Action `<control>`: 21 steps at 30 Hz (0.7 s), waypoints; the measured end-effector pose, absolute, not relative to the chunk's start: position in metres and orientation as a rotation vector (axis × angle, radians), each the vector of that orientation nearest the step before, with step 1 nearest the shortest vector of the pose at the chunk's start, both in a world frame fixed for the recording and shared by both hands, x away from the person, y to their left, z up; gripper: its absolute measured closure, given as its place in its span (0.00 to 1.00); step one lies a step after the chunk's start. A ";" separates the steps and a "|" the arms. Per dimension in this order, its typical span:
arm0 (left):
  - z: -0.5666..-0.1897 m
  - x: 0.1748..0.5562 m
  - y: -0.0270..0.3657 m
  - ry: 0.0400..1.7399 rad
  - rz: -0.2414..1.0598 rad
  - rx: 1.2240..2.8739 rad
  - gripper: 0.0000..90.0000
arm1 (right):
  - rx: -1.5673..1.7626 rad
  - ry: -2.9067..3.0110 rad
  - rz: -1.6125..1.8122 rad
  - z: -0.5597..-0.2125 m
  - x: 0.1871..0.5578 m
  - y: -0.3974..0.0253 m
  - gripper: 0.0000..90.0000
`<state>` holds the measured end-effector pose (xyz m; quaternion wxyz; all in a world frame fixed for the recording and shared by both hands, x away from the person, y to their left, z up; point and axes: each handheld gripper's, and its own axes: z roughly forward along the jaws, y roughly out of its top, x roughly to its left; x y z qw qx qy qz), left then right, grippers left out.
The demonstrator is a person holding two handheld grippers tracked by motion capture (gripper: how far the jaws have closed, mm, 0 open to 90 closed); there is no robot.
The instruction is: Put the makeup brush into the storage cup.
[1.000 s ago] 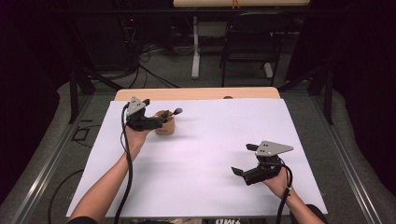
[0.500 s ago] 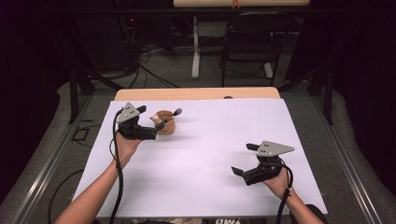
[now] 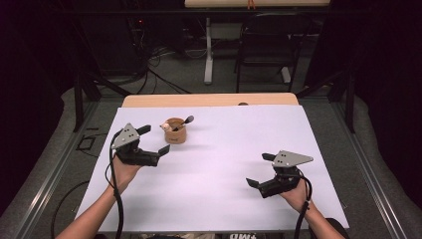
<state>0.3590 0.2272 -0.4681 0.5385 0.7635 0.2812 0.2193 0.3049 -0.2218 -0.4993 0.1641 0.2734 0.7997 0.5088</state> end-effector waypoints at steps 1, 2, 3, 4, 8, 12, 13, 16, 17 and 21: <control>-0.469 0.356 0.228 0.667 0.523 1.815 0.00 | 0.779 2.280 1.448 -0.499 0.305 -0.222 0.00; -0.469 0.353 0.228 0.663 0.507 1.821 0.00 | 0.779 2.280 1.449 -0.499 0.305 -0.222 0.00; -0.469 0.351 0.229 0.660 0.497 1.826 0.00 | 0.780 2.281 1.448 -0.499 0.305 -0.222 0.00; -0.470 0.348 0.230 0.660 0.496 1.819 0.00 | 0.782 2.281 1.449 -0.499 0.305 -0.222 0.00; -0.474 0.336 0.232 0.650 0.464 1.838 0.00 | 0.778 2.287 1.437 -0.499 0.305 -0.222 0.00; -0.479 0.325 0.234 0.641 0.444 1.859 0.00 | 0.775 2.292 1.437 -0.500 0.305 -0.221 0.00; -0.480 0.322 0.235 0.643 0.441 1.861 0.00 | 0.776 2.293 1.436 -0.500 0.305 -0.221 0.00; -0.483 0.315 0.239 0.655 0.437 1.868 0.00 | 0.775 2.294 1.435 -0.500 0.305 -0.221 0.00; -0.485 0.314 0.240 0.658 0.433 1.860 0.00 | 0.774 2.294 1.433 -0.500 0.305 -0.221 0.00; -0.492 0.307 0.246 0.687 0.417 1.859 0.00 | 0.774 2.298 1.432 -0.501 0.305 -0.220 0.00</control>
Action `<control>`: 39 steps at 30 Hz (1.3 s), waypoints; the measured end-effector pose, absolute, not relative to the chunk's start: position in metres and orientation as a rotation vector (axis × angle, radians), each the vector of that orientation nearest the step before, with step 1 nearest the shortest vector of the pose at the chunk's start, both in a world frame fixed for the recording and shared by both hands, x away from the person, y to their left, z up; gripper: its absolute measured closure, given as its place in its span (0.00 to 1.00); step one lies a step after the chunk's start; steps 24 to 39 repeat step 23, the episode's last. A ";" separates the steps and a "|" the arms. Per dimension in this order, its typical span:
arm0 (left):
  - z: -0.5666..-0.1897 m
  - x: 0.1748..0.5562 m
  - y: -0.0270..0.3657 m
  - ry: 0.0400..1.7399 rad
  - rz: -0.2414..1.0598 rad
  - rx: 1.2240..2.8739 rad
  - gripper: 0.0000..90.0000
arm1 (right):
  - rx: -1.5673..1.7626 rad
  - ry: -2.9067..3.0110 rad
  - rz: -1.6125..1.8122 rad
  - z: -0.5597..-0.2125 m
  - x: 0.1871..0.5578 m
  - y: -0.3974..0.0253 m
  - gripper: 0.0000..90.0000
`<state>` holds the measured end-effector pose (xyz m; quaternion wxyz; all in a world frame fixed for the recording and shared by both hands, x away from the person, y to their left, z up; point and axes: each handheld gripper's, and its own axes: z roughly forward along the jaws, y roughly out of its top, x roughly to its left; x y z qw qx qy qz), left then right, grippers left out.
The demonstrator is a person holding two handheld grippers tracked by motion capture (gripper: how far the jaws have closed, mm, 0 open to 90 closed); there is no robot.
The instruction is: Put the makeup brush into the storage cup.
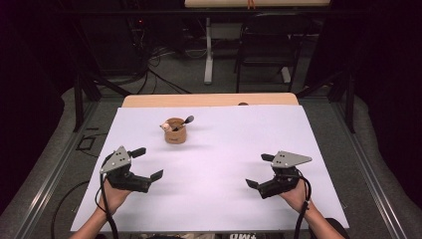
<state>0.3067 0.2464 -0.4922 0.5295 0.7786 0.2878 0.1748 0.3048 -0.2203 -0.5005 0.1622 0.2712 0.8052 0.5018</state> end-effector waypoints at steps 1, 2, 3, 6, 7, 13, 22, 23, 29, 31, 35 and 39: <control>-0.494 0.305 0.248 0.695 0.419 1.861 0.00 | 0.772 2.300 1.430 -0.501 0.305 -0.220 0.00; -0.497 0.303 0.249 0.704 0.413 1.858 0.00 | 0.772 2.299 1.433 -0.501 0.305 -0.220 0.00; -0.499 0.301 0.251 0.715 0.410 1.865 0.00 | 0.771 2.303 1.429 -0.501 0.305 -0.220 0.00; -0.503 0.296 0.253 0.717 0.395 1.875 0.00 | 0.770 2.310 1.423 -0.502 0.305 -0.219 0.00; -0.503 0.294 0.254 0.723 0.395 1.886 0.00 | 0.769 2.312 1.423 -0.502 0.305 -0.219 0.00; -0.509 0.286 0.257 0.737 0.377 1.908 0.00 | 0.770 2.316 1.421 -0.503 0.305 -0.218 0.00; -0.515 0.281 0.260 0.749 0.366 1.918 0.00 | 0.772 2.326 1.417 -0.504 0.306 -0.218 0.00; -0.516 0.281 0.260 0.755 0.367 1.919 0.00 | 0.774 2.324 1.419 -0.504 0.306 -0.218 0.00; -0.516 0.281 0.260 0.755 0.367 1.919 0.00 | 0.774 2.324 1.419 -0.504 0.306 -0.218 0.00; -0.516 0.281 0.260 0.755 0.367 1.919 0.00 | 0.774 2.324 1.419 -0.504 0.306 -0.218 0.00; -0.516 0.281 0.260 0.755 0.367 1.919 0.00 | 0.774 2.324 1.419 -0.504 0.306 -0.218 0.00; -0.516 0.281 0.260 0.755 0.367 1.919 0.00 | 0.774 2.324 1.419 -0.504 0.306 -0.218 0.00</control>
